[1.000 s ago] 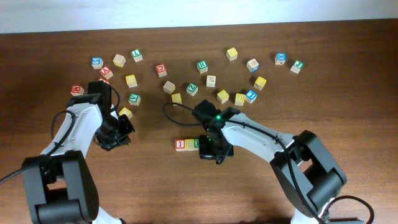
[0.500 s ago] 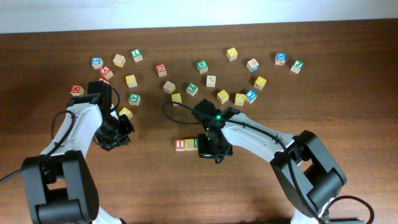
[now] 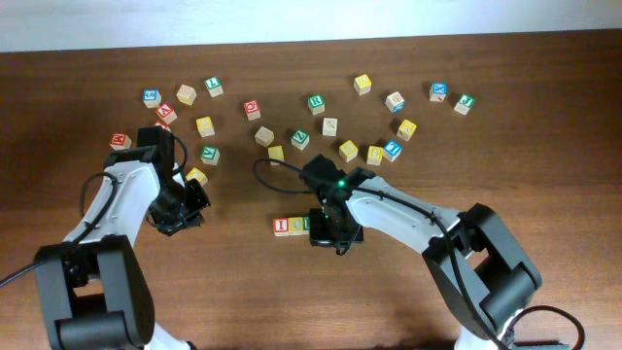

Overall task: Spell out ICRA
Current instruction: 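Withdraw the left gripper and hold the right gripper over the row, then press both grippers against the ends of the ICRA row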

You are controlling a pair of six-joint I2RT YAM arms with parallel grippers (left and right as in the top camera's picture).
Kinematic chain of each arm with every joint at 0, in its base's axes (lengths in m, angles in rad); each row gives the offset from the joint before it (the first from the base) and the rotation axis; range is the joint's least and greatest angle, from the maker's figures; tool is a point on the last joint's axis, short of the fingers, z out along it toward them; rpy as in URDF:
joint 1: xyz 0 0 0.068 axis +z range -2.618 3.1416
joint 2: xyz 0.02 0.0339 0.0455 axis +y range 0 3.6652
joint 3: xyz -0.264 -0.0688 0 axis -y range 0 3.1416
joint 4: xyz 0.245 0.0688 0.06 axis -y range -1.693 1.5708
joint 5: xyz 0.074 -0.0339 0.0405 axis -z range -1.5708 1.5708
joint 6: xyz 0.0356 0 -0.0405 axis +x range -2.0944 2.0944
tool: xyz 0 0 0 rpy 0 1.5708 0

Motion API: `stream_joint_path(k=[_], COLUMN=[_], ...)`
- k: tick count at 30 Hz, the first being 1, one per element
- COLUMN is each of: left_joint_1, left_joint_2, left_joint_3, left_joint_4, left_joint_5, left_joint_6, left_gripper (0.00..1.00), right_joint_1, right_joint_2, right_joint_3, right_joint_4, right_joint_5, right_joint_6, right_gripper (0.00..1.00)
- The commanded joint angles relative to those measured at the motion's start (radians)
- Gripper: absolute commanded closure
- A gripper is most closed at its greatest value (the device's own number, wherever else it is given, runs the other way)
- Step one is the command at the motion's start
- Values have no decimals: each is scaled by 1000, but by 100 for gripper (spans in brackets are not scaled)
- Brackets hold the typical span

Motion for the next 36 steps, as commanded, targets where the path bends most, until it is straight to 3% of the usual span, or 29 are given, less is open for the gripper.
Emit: stream_joint_path(k=[1,14,20,23,27,36], left_joint_1=[0,-12,-121,-186,-272,-393], left_joint_2=[-17,-16,-16,-16,-15,-15], left_joint_3=[-1,-6,-54,-90,-134,-135], left_joint_4=[-2,-2,13,51,134,221], left_joint_5=[-3,-3,-3,12,36,70], left_joint_6=[16,16,16,4,-48,-94], left_gripper=[100,100,100,100,100,100], right_joint_1=[6,4,-11,-93,-194,-170], right_joint_2=[-4,-5,-5,-5,-4,-4], right_joint_3=[-9,-7,128,163,131,48], right_joint_4=[10,12,-214,-314,-271,-82], right_joint_5=[28,23,24,28,27,-29], right_joint_6=[0,-23,-34,-104,-143,-127], right_gripper=[96,96,96,95,95,95])
